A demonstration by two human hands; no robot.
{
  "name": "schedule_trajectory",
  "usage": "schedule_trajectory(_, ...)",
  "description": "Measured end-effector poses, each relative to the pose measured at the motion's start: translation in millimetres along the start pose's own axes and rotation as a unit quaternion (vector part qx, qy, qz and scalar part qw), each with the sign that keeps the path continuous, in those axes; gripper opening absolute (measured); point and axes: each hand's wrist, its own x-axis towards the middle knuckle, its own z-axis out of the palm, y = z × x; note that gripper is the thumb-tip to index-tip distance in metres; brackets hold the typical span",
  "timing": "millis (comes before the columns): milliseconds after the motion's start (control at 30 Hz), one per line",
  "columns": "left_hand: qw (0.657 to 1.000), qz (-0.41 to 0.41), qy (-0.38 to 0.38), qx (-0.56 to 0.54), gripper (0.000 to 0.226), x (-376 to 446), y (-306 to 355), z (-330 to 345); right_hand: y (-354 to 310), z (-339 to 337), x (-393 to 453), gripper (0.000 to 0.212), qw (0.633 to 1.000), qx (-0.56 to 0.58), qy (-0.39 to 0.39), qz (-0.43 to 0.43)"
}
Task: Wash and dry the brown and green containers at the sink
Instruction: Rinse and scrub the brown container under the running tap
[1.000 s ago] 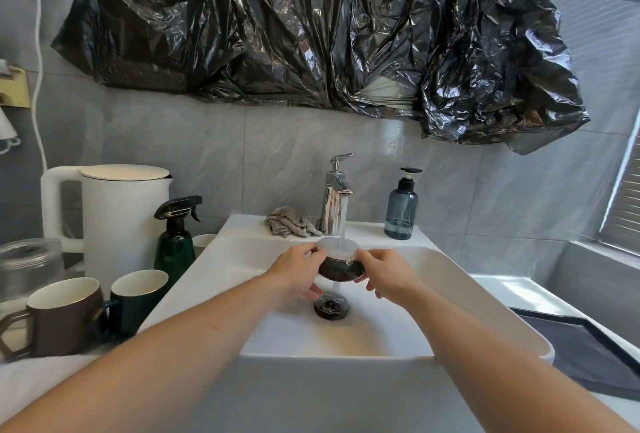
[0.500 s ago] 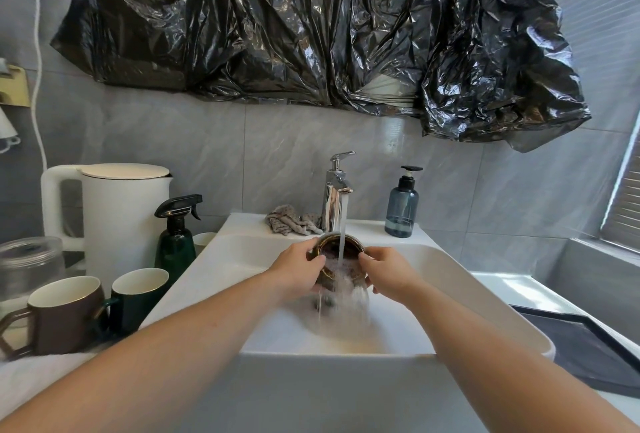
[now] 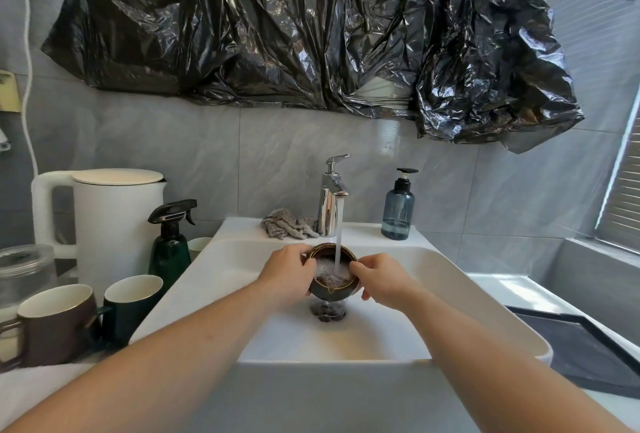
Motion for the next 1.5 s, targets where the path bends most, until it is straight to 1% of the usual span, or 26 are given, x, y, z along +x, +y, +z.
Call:
schedule_trajectory(100,1.0,0.017,-0.004,0.02,0.032,-2.3,3.9,-0.7,-1.6,-0.2,-2.1,0.036,1.0,-0.006,-0.011,0.007)
schedule_trajectory(200,0.994,0.053,-0.016,0.096,0.033,0.9,12.9,-6.8,-0.5,1.0,-1.4,0.035,1.0,-0.006,-0.021,0.011)
schedule_trajectory(267,0.987,0.072,-0.031,0.141,0.031,8.4,19.9,-13.7,0.2,1.3,1.3,0.034,1.0,-0.002,-0.01,0.008)
schedule_trajectory(367,0.981,0.085,-0.034,0.168,0.028,15.2,24.3,-17.1,0.4,2.8,2.3,0.03,1.0,0.016,0.002,-0.002)
schedule_trajectory(467,0.983,0.08,-0.026,0.163,0.024,16.1,17.7,-12.4,0.4,3.7,3.1,0.029,1.0,0.023,-0.001,-0.002)
schedule_trajectory(533,0.983,0.078,-0.029,0.164,0.018,15.6,13.7,-10.2,0.8,3.3,3.8,0.03,1.0,0.012,-0.003,0.0)
schedule_trajectory(600,0.985,0.07,-0.022,0.158,0.018,14.9,13.0,-10.3,0.9,2.7,4.0,0.031,1.0,-0.001,-0.002,0.002)
schedule_trajectory(800,0.988,0.036,0.011,0.147,0.024,7.0,13.6,-11.2,1.4,3.0,3.5,0.033,1.0,-0.02,0.004,0.003)
schedule_trajectory(900,0.984,0.022,0.019,0.174,0.032,6.9,11.2,-14.5,-0.2,3.7,2.3,0.033,1.0,-0.025,0.006,-0.002)
schedule_trajectory(967,0.982,0.015,0.007,0.186,0.039,6.2,8.9,-16.0,-0.8,4.1,1.5,0.033,1.0,-0.024,0.002,-0.002)
schedule_trajectory(1067,0.983,0.011,-0.013,0.181,0.044,5.4,7.3,-17.4,-0.3,4.2,2.0,0.033,1.0,-0.026,-0.004,0.0)
schedule_trajectory(1200,0.988,-0.012,-0.04,0.148,0.046,4.8,8.9,-16.0,1.4,3.5,3.8,0.035,1.0,-0.012,0.011,-0.004)
schedule_trajectory(1333,0.988,-0.017,-0.061,0.139,0.057,2.6,9.8,-13.9,2.4,3.4,6.4,0.037,1.0,-0.002,0.022,0.002)
schedule_trajectory(1500,0.991,-0.028,-0.063,0.118,0.055,4.3,7.2,-14.2,1.3,4.6,7.9,0.035,0.999,0.029,-0.015,0.013)
